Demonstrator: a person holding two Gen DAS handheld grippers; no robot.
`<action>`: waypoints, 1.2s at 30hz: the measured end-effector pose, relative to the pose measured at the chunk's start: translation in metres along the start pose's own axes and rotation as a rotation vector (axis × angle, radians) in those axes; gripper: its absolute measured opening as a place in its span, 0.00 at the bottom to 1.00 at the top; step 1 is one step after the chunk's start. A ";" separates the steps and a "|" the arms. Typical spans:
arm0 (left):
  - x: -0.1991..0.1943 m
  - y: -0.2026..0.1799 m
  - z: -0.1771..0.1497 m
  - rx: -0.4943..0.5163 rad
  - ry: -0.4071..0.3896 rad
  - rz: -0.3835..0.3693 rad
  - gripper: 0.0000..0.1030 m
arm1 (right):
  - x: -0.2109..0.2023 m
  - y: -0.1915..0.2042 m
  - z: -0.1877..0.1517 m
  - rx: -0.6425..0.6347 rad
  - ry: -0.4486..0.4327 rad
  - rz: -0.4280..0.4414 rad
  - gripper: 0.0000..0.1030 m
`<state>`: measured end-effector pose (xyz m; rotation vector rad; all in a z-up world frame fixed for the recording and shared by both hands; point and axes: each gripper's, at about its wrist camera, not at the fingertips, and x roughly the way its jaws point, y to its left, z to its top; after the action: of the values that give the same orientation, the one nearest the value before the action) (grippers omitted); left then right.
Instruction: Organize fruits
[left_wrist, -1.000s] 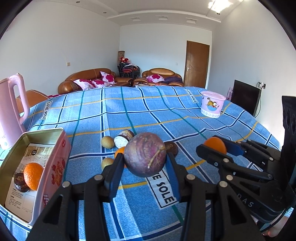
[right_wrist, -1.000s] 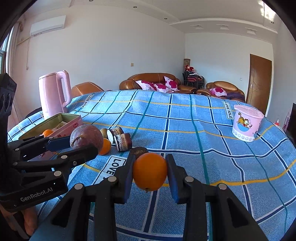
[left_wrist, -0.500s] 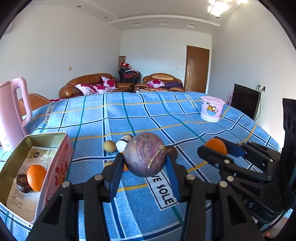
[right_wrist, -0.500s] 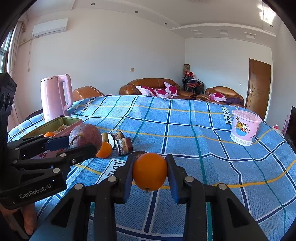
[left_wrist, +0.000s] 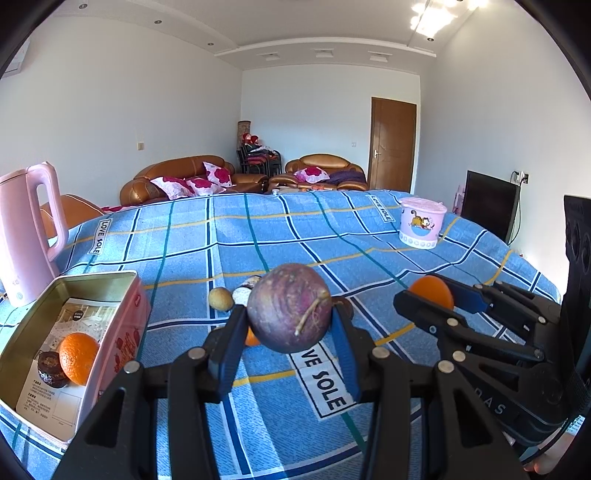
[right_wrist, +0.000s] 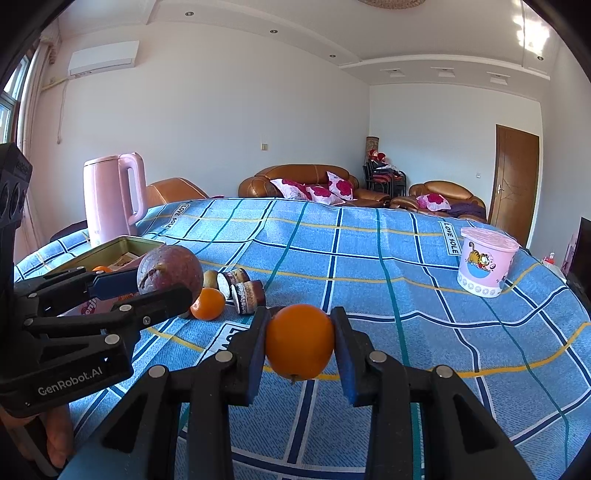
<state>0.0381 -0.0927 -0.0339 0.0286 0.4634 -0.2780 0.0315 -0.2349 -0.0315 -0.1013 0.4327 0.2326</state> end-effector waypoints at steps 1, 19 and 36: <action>0.000 0.000 0.000 0.000 -0.002 0.000 0.46 | 0.000 0.000 0.000 -0.001 -0.002 0.000 0.35; -0.007 -0.001 -0.001 0.016 -0.044 0.007 0.46 | -0.008 0.001 -0.002 -0.011 -0.048 -0.005 0.35; -0.015 -0.002 -0.002 0.028 -0.090 0.018 0.46 | -0.016 0.003 -0.003 -0.021 -0.088 -0.007 0.35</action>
<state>0.0236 -0.0905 -0.0286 0.0469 0.3698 -0.2669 0.0160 -0.2358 -0.0276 -0.1126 0.3422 0.2342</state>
